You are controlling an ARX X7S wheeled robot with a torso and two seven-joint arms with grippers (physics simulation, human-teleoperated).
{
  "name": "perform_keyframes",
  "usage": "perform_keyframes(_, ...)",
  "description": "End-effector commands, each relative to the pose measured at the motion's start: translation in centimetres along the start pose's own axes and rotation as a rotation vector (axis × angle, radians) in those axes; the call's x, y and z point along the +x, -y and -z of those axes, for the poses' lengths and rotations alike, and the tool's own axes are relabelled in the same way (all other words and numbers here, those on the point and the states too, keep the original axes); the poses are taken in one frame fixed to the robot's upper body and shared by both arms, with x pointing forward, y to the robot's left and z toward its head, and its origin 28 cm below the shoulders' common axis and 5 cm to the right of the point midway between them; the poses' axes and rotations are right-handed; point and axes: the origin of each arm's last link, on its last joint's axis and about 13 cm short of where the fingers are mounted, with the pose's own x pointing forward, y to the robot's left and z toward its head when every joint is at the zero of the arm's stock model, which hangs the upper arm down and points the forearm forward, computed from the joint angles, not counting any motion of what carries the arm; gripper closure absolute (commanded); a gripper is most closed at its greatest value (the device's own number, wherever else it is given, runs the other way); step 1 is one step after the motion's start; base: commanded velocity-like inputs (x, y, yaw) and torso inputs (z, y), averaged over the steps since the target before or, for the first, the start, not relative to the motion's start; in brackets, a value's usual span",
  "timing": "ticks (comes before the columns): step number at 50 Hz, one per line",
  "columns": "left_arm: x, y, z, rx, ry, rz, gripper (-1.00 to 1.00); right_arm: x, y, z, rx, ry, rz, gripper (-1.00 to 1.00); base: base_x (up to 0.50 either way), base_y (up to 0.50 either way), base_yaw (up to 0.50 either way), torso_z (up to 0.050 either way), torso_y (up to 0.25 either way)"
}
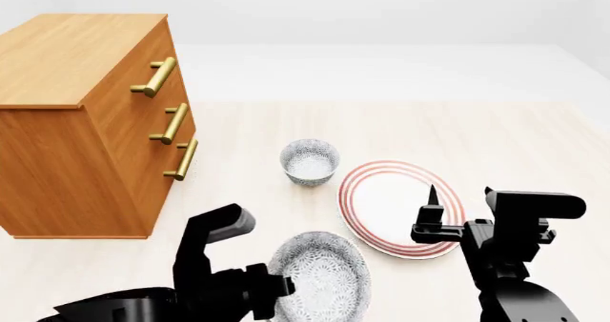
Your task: Stack the bowl in the middle on the bowl at the back.
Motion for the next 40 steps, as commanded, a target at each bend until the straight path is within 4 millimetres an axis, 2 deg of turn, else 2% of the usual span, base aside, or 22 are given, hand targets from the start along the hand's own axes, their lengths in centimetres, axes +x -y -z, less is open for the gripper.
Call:
perform_keyframes(1, -0.3, 0.2, 1.0, -0.034, -0.043, 0.031, 1.00, 0.0, 0.1, 0.2, 0.004, -0.004, 0.002, -1.00, 0.00, 0.00, 0.00, 0.000, 0.000)
perform_keyframes(24, 0.7, -0.4, 1.4, -0.118, -0.086, 0.004, 1.00, -0.1, 0.2, 0.4, 0.010, -0.006, 0.009, -1.00, 0.00, 0.00, 0.00, 0.000, 0.000)
perform_keyframes(40, 1.8, -0.5, 0.4, -0.169, -0.087, -0.004, 1.00, 0.1, 0.2, 0.6, 0.011, -0.011, 0.010, -1.00, 0.00, 0.00, 0.00, 0.000, 0.001)
